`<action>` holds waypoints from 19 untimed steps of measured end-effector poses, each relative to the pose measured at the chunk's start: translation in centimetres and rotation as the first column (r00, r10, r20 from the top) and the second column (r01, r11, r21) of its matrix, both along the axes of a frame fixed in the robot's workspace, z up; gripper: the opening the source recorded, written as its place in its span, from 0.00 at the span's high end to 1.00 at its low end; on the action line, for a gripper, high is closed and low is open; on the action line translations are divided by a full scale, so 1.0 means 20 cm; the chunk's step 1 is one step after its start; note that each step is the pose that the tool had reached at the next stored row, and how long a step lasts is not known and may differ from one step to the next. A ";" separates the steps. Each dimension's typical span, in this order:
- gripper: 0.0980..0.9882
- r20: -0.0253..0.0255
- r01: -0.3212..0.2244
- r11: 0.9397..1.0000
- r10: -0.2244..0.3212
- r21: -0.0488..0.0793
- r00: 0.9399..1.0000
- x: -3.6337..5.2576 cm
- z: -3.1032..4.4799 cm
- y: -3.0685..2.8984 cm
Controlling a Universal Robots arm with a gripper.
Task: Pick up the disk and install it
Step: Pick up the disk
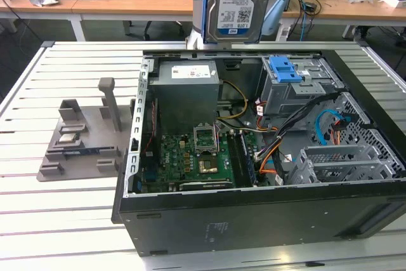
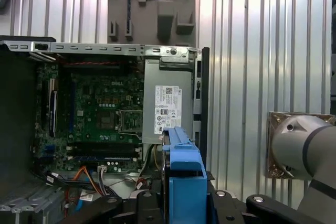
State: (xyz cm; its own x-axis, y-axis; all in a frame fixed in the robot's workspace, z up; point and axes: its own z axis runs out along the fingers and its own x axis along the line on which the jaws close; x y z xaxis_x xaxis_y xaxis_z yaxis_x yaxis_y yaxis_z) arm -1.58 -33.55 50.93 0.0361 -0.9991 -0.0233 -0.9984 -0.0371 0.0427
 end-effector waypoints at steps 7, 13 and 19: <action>0.70 0.000 0.000 1.000 0.000 0.000 1.000 0.000 -0.004 -0.110; 0.70 0.000 0.000 1.000 0.000 0.000 1.000 0.000 -0.008 -0.201; 0.70 0.000 0.000 1.000 0.000 0.000 1.000 0.000 -0.013 -0.303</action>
